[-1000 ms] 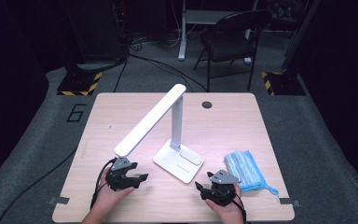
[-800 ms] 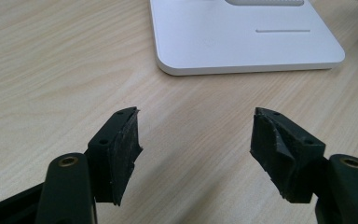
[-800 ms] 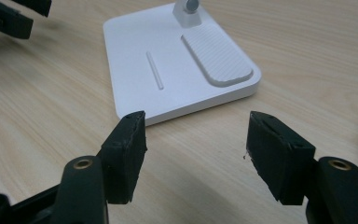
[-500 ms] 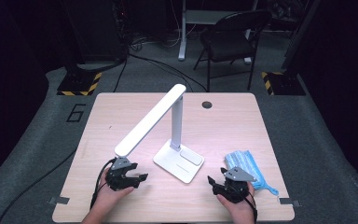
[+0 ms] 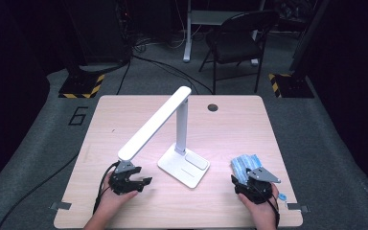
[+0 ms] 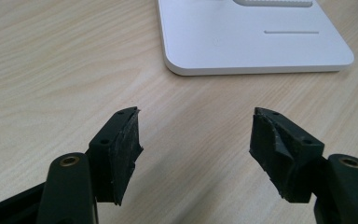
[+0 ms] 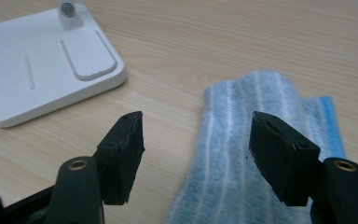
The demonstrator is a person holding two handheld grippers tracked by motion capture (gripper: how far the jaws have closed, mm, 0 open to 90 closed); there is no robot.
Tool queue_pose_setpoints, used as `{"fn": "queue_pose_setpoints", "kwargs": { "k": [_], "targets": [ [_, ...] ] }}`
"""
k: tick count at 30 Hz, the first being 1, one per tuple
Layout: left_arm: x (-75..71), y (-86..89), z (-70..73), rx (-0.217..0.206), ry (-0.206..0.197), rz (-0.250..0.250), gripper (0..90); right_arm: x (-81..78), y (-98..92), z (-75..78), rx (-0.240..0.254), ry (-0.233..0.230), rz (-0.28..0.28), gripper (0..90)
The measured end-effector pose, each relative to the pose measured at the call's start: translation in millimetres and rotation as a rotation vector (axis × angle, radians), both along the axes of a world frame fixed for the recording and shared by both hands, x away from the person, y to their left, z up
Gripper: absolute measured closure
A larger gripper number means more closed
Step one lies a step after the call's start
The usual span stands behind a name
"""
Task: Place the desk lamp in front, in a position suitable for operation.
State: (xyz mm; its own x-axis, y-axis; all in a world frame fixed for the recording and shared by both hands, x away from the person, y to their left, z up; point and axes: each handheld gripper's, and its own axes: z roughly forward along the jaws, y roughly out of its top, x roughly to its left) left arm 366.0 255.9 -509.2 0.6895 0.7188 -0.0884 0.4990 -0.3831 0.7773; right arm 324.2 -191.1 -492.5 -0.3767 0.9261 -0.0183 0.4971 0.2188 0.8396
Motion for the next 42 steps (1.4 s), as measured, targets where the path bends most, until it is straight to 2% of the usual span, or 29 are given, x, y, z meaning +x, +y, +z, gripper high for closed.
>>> {"fn": "queue_pose_setpoints", "kwargs": {
  "k": [2, 3, 5, 8, 11, 13, 15, 18, 22, 24, 27, 28, 30, 31, 33, 37, 40, 42],
  "targets": [
    [1.1, -0.1, 0.4, 0.003, 0.014, -0.008, 32.8, -0.6, -6.7, 0.3, -0.006, -0.003, -0.016, 34.4],
    [1.5, -1.2, -0.4, 0.0, 0.004, -0.001, 32.8, -0.7, -10.3, 0.5, -0.016, -0.002, -0.026, 34.1],
    [2.1, -1.5, 0.3, 0.002, 0.012, -0.009, 32.8, -0.9, -16.1, 0.3, -0.018, 0.001, -0.046, 33.8],
    [3.1, -2.6, 0.3, -0.003, 0.003, -0.006, 32.8, 0.4, -24.4, -3.1, -0.017, 0.001, -0.082, 32.1],
    [4.7, -2.0, 1.6, 0.003, 0.011, -0.013, 32.8, 1.0, -30.4, -7.1, -0.017, 0.024, -0.094, 30.0],
    [5.4, -2.0, 1.4, -0.005, -0.004, -0.006, 32.8, 1.5, -32.8, -10.1, -0.022, 0.029, -0.106, 27.8],
    [6.1, -0.9, 2.3, -0.007, 0.009, -0.007, 32.8, 2.1, -34.2, -12.8, -0.012, 0.04, -0.108, 26.5],
    [7.2, -0.7, 1.6, -0.015, -0.001, 0.004, 32.7, 3.7, -34.9, -18.6, -0.028, 0.065, -0.104, 24.6],
    [8.1, 0.3, 3.3, -0.012, 0.007, 0.0, 32.6, 6.1, -38.1, -26.8, -0.017, 0.107, -0.116, 20.6],
    [7.9, -0.3, 3.3, -0.018, -0.008, 0.012, 32.5, 5.4, -38.5, -29.2, -0.014, 0.104, -0.116, 20.9],
    [7.1, 0.3, 6.1, -0.015, -0.008, 0.013, 32.4, 4.9, -37.8, -33.1, -0.008, 0.099, -0.117, 21.4],
    [6.7, -0.5, 6.4, -0.017, -0.022, 0.017, 32.4, 4.1, -36.7, -33.4, -0.001, 0.105, -0.126, 22.7],
    [5.9, -1.1, 8.8, -0.012, -0.025, 0.01, 32.4, 3.7, -36.6, -33.0, -0.003, 0.115, -0.117, 27.3],
    [5.1, -2.4, 9.5, -0.023, -0.025, 0.014, 32.4, 3.7, -36.2, -32.7, 0.0, 0.116, -0.113, 30.2],
    [4.0, -3.3, 12.7, -0.014, -0.027, -0.001, 32.3, 2.9, -35.3, -31.6, -0.001, 0.121, -0.101, 37.2],
    [1.1, -7.0, 18.8, -0.033, -0.05, -0.006, 32.3, 1.5, -32.7, -29.0, -0.008, 0.131, -0.079, 52.7],
    [-0.6, -7.8, 24.0, -0.033, -0.052, -0.023, 32.3, 2.0, -33.6, -28.4, -0.013, 0.131, -0.09, 58.6],
    [-1.5, -10.0, 25.9, -0.051, -0.065, -0.018, 32.3, 3.1, -36.7, -28.0, -0.008, 0.132, -0.099, 61.2]
  ]
}}
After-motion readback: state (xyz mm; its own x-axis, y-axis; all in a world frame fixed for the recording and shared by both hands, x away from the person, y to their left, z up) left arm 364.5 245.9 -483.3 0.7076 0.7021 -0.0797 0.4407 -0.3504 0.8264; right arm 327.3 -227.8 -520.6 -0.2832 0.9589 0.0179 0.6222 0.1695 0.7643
